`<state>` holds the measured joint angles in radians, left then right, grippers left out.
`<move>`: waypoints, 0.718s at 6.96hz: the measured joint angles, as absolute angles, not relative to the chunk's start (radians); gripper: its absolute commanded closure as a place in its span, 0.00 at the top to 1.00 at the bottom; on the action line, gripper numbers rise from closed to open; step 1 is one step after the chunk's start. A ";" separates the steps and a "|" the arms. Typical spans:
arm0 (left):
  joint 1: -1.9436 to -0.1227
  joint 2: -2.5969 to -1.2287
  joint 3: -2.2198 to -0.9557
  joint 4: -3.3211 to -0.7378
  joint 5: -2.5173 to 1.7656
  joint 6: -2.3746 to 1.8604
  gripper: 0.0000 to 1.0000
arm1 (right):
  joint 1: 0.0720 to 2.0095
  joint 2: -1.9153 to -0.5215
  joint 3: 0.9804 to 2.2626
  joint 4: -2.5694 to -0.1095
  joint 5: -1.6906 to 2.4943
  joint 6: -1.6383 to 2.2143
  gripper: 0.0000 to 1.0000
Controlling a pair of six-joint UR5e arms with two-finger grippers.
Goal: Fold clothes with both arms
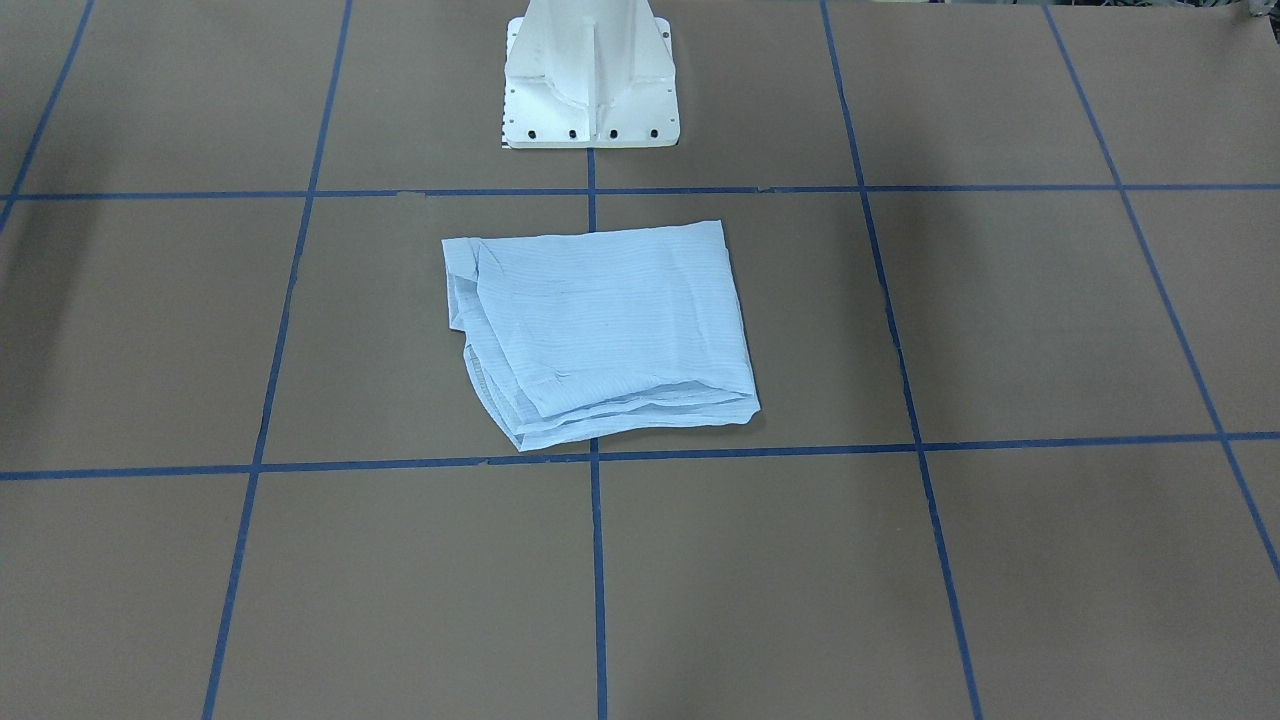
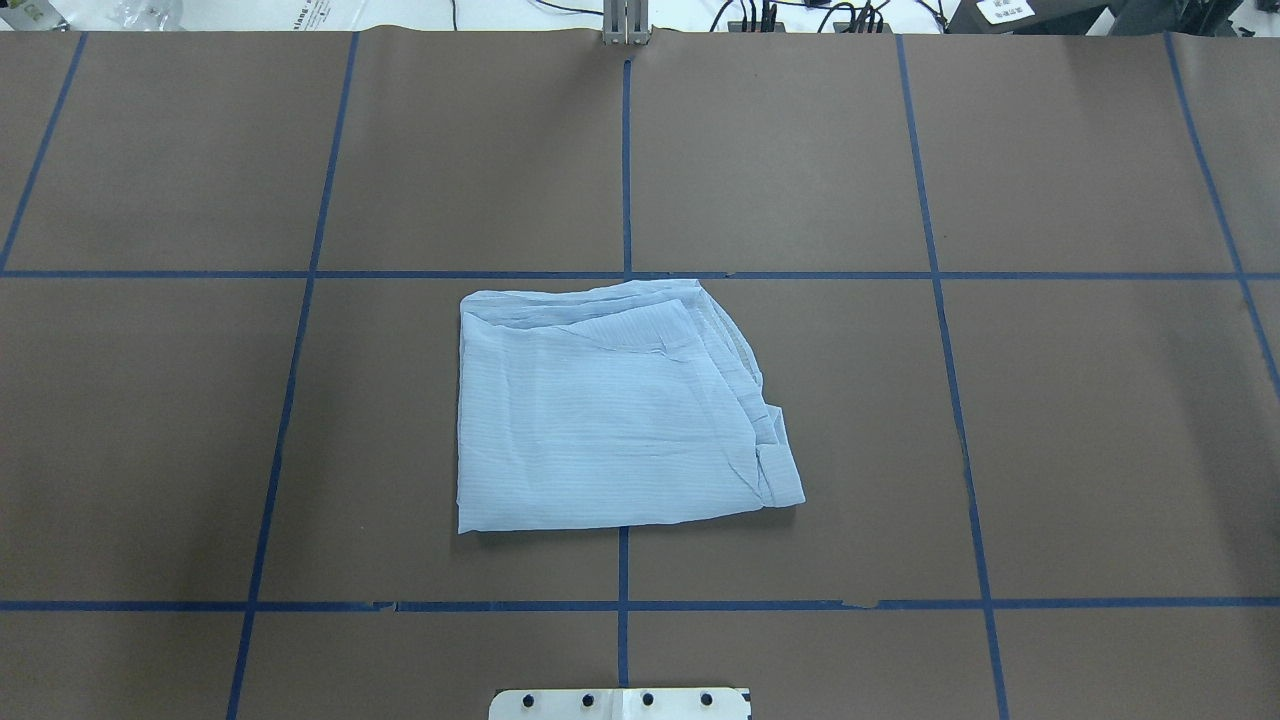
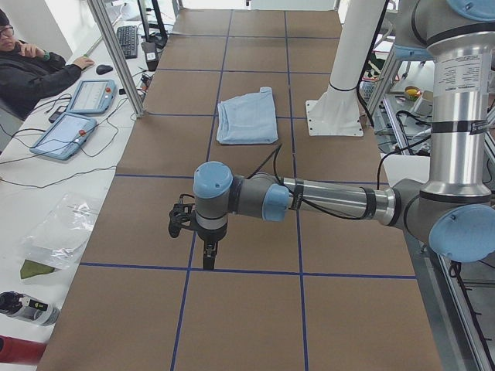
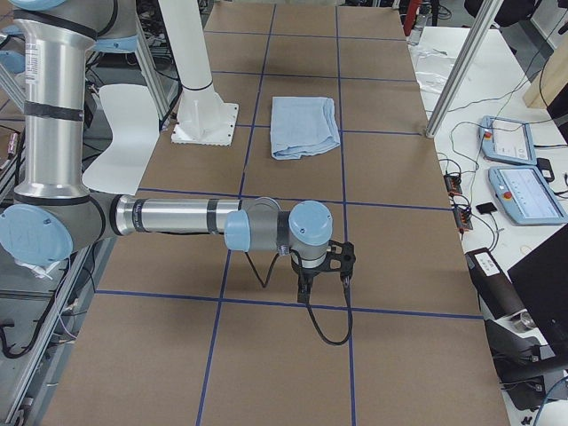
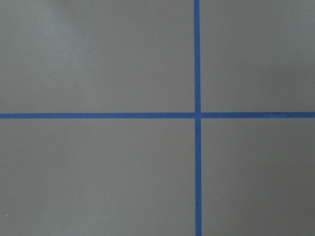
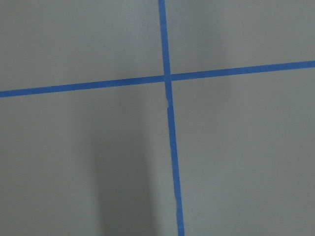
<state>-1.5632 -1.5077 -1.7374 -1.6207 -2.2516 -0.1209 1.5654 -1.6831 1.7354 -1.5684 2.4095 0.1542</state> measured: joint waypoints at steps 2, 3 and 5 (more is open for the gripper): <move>-1.562 -1.504 -1.738 -1.619 -2.252 -0.124 1.00 | 1.529 -1.683 1.765 -1.566 2.420 0.218 1.00; -1.562 -1.504 -1.739 -1.619 -2.252 -0.123 1.00 | 1.519 -1.686 1.773 -1.564 2.419 0.230 1.00; -1.562 -1.503 -1.739 -1.621 -2.252 -0.120 1.00 | 1.515 -1.699 1.768 -1.558 2.420 0.227 1.00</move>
<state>-1.5616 -1.5034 -1.7394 -1.6208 -2.2519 -0.1202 1.5148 -1.6987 1.7675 -1.5583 2.4203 0.2270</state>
